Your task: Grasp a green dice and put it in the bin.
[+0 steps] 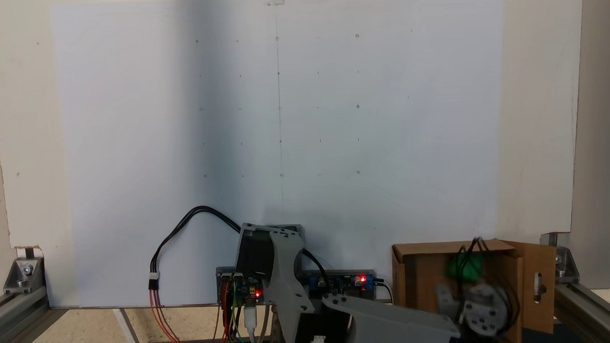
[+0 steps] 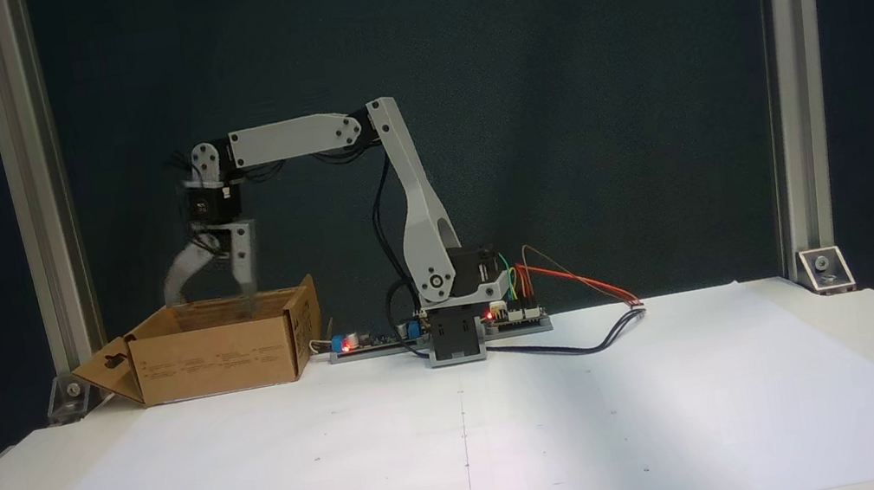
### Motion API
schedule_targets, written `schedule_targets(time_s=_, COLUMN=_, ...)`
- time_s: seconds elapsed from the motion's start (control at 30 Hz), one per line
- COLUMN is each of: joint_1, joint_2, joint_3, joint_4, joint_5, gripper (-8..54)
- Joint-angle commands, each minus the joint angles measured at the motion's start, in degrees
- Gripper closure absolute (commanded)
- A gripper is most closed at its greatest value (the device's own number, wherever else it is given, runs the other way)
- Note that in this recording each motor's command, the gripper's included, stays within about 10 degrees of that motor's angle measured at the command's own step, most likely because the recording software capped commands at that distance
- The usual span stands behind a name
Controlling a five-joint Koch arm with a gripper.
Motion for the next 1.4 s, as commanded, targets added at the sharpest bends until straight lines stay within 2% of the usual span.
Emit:
schedule_targets(time_s=0.0, joint_1=-3.0, joint_2=5.7, joint_3=-4.0, joint_4=-4.0, joint_5=7.1, gripper=1.0)
schedule_targets(time_s=0.13, joint_1=-18.9, joint_2=17.2, joint_3=-4.0, joint_4=-9.7, joint_5=17.6, gripper=1.0)
schedule_targets(time_s=0.23, joint_1=-31.3, joint_2=21.2, joint_3=-4.0, joint_4=-10.7, joint_5=24.9, gripper=1.0)
schedule_targets(time_s=0.43, joint_1=-55.9, joint_2=26.1, joint_3=-1.1, joint_4=-11.4, joint_5=25.0, gripper=1.0)
schedule_targets(time_s=0.8, joint_1=-99.6, joint_2=42.7, joint_3=31.8, joint_4=-33.4, joint_5=24.9, gripper=2.9)
schedule_targets(time_s=1.1, joint_1=-105.3, joint_2=57.6, joint_3=58.5, joint_4=-55.7, joint_5=24.5, gripper=2.7)
schedule_targets(time_s=1.27, joint_1=-102.3, joint_2=58.1, joint_3=68.4, joint_4=-67.3, joint_5=24.6, gripper=0.9)
schedule_targets(time_s=1.37, joint_1=-97.2, joint_2=58.0, joint_3=74.8, joint_4=-75.1, joint_5=24.6, gripper=2.0)
